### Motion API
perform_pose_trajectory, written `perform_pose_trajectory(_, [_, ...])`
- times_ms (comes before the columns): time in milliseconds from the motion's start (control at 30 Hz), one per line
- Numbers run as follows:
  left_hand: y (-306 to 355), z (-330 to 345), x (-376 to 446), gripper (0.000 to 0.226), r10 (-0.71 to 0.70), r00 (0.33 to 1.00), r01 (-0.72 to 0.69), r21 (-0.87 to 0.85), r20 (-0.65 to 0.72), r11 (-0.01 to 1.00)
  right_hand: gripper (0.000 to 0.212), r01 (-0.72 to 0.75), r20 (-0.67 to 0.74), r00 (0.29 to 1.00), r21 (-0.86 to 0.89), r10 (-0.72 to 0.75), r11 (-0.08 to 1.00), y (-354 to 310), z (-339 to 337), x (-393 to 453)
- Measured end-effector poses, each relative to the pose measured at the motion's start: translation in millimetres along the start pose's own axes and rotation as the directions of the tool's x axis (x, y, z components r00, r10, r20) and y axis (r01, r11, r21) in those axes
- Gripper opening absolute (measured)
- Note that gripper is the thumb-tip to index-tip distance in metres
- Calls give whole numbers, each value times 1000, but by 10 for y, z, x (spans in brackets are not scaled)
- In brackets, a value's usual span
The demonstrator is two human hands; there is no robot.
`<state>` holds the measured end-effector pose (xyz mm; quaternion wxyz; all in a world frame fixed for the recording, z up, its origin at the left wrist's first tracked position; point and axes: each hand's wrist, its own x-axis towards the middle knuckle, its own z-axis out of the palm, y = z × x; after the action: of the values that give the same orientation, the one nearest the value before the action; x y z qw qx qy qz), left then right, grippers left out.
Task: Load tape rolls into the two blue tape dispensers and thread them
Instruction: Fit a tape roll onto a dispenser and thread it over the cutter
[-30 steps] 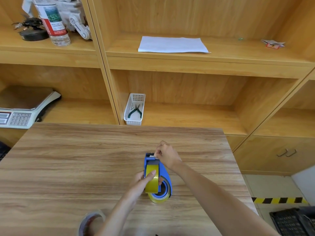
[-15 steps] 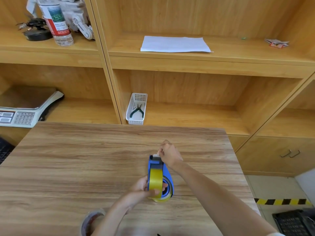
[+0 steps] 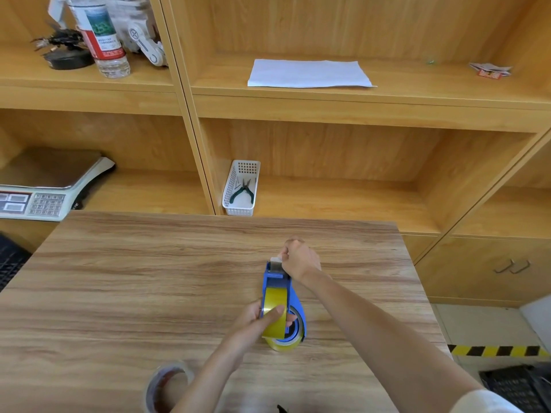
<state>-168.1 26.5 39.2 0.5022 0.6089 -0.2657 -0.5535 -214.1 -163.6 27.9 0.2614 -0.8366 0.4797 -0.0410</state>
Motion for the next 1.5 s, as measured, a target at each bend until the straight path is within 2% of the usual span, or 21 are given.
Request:
perform_pose_trajectory(233, [-183, -41, -21, 35, 42, 979, -50, 35, 198, 998, 20, -32, -10, 999, -82, 31, 996, 68, -83, 34])
perform_pose_trajectory(367, [-137, -5, -39, 38, 14, 987, -15, 2, 161, 1000, 15, -37, -39, 999, -81, 34, 996, 76, -73, 51])
perform_pose_trajectory(467, [-59, 21, -29, 42, -37, 998, 36, 27, 42, 999, 14, -36, -28, 999, -93, 34, 995, 88, -66, 70])
perform_pose_trajectory(567, [-47, 35, -8, 42, -31, 998, 32, 5, -57, 999, 13, -46, -30, 999, -109, 43, 993, 101, -79, 79])
perform_pose_trajectory(733, [-80, 33, -54, 29, -15, 1000, 15, -5, 26, 1000, 17, -61, -27, 998, -121, 58, 991, 130, -76, 93])
perform_pose_trajectory(967, [-113, -31, -99, 32, 3, 987, -7, 26, 160, 1000, 17, -125, -4, 992, -73, 125, 989, 224, -34, 131])
perform_pose_trajectory(1067, [-142, -66, -107, 35, 20, 985, -25, 27, 170, 999, 5, -167, 141, 976, -22, 168, 986, 271, -49, 247])
perform_pose_trajectory(1133, [-179, -123, -134, 37, 35, 984, -38, 14, 176, 999, 18, -228, 305, 935, 123, 182, 966, 331, -134, 295])
perform_pose_trajectory(1200, [-215, -184, -166, 43, 57, 983, -56, -9, 177, 998, 7, -378, 483, 850, 280, 211, 882, 366, -261, 249])
perform_pose_trajectory(1267, [-234, -215, -181, 54, 66, 981, -64, -17, 180, 998, 15, -499, 599, 768, 339, 226, 797, 400, -307, 180])
perform_pose_trajectory(1333, [-239, -222, -172, 55, 71, 982, -70, -12, 174, 997, 8, -611, 685, 690, 380, 233, 694, 429, -239, 110])
perform_pose_trajectory(1433, [-235, -239, -145, 48, 87, 984, -87, -11, 156, 996, 12, -786, 790, 587, 504, 177, 359, 485, -75, -31])
perform_pose_trajectory(1500, [-242, -268, -126, 52, 84, 983, -82, -19, 164, 996, 12, -817, 819, 563, 529, 116, 228, 510, -27, -134])
